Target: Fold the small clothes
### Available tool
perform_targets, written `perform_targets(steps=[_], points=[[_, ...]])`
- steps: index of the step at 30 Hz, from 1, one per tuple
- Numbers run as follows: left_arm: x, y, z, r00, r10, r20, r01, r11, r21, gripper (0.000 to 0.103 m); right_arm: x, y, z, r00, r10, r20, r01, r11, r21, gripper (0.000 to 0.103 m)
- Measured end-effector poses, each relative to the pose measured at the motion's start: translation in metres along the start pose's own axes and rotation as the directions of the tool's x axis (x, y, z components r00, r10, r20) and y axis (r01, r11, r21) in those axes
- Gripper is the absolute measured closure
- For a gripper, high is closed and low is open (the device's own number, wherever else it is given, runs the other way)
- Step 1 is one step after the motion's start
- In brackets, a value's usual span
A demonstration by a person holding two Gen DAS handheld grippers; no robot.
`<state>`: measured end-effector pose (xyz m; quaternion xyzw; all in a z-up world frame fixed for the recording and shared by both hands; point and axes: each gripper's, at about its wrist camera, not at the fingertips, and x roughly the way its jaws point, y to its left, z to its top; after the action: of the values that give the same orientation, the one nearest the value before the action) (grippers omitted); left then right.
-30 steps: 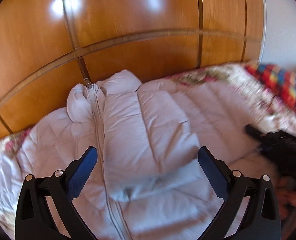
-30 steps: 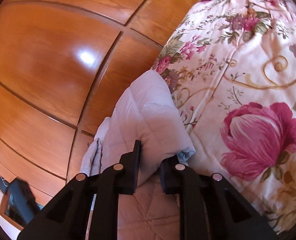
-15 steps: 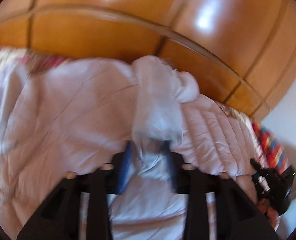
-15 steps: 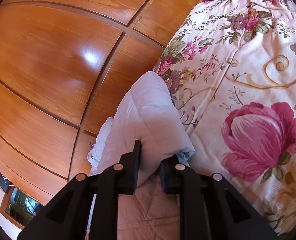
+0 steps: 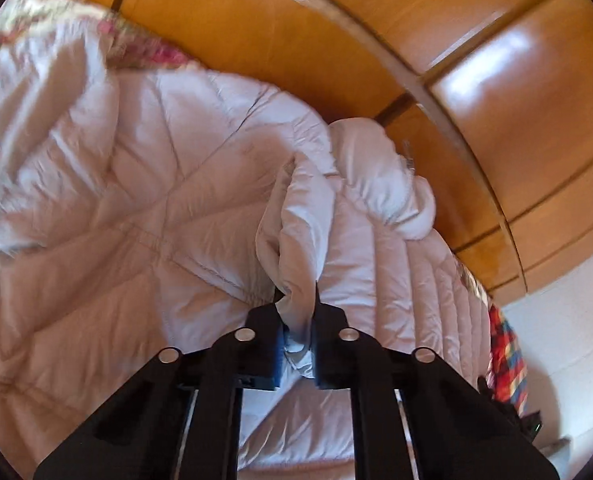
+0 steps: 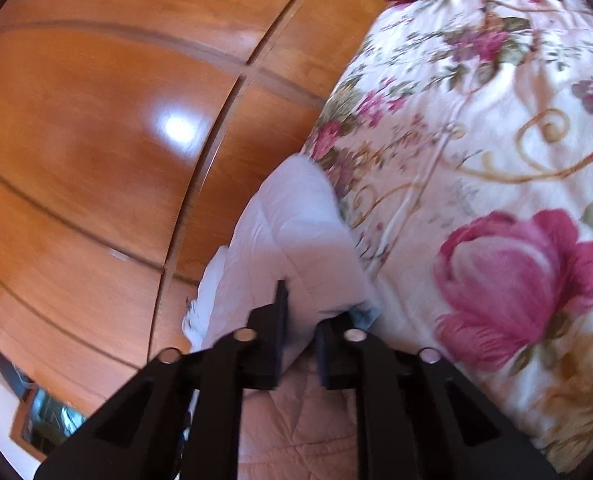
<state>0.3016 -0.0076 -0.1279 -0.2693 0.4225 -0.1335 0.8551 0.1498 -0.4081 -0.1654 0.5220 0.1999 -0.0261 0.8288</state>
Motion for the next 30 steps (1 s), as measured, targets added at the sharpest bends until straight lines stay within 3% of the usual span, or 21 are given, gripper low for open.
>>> perform_targets(steps=[3,6,9,15,18,20,24,26,30], points=[[-0.015,-0.003,-0.007,0.999,-0.024,0.028,0.023,0.998,0.055,0.096,-0.006,-0.004,0.004,0.999,0.018,0.038,-0.018,1.000,0.020,0.096],[-0.008,0.000,-0.017,0.999,0.030,0.026,-0.033,0.991,0.130,0.096,0.004,0.000,0.001,1.000,-0.031,-0.002,0.031,0.999,-0.020,0.096],[0.003,0.009,-0.020,0.999,0.007,0.031,-0.011,0.992,0.126,0.093,0.008,0.001,-0.001,0.997,-0.073,-0.014,0.072,0.997,-0.038,0.095],[-0.012,0.018,-0.021,0.998,-0.038,0.054,0.034,0.996,0.087,0.087,0.011,0.006,-0.005,0.995,-0.099,0.002,0.099,0.992,-0.075,0.068],[-0.037,0.023,-0.027,0.994,-0.005,0.105,-0.002,0.997,0.071,0.070,0.011,0.011,-0.007,0.994,-0.112,0.009,0.113,0.988,-0.105,0.061],[-0.052,0.024,-0.029,0.991,0.003,0.136,-0.013,0.998,0.068,0.053,0.013,0.011,-0.006,0.993,-0.114,0.008,0.115,0.988,-0.105,0.060],[-0.088,0.040,-0.029,0.982,0.021,0.188,-0.023,1.000,0.010,0.047,0.012,0.011,-0.006,0.994,-0.110,0.008,0.110,0.988,-0.107,0.056],[-0.104,0.053,-0.028,0.977,0.046,0.208,-0.043,0.999,-0.021,0.035,0.012,0.012,-0.006,0.995,-0.103,0.008,0.103,0.989,-0.109,0.053],[-0.143,0.087,-0.020,0.952,0.118,0.283,-0.092,0.990,-0.105,0.032,0.011,0.013,-0.007,0.996,-0.095,0.005,0.095,0.989,-0.116,0.046]])
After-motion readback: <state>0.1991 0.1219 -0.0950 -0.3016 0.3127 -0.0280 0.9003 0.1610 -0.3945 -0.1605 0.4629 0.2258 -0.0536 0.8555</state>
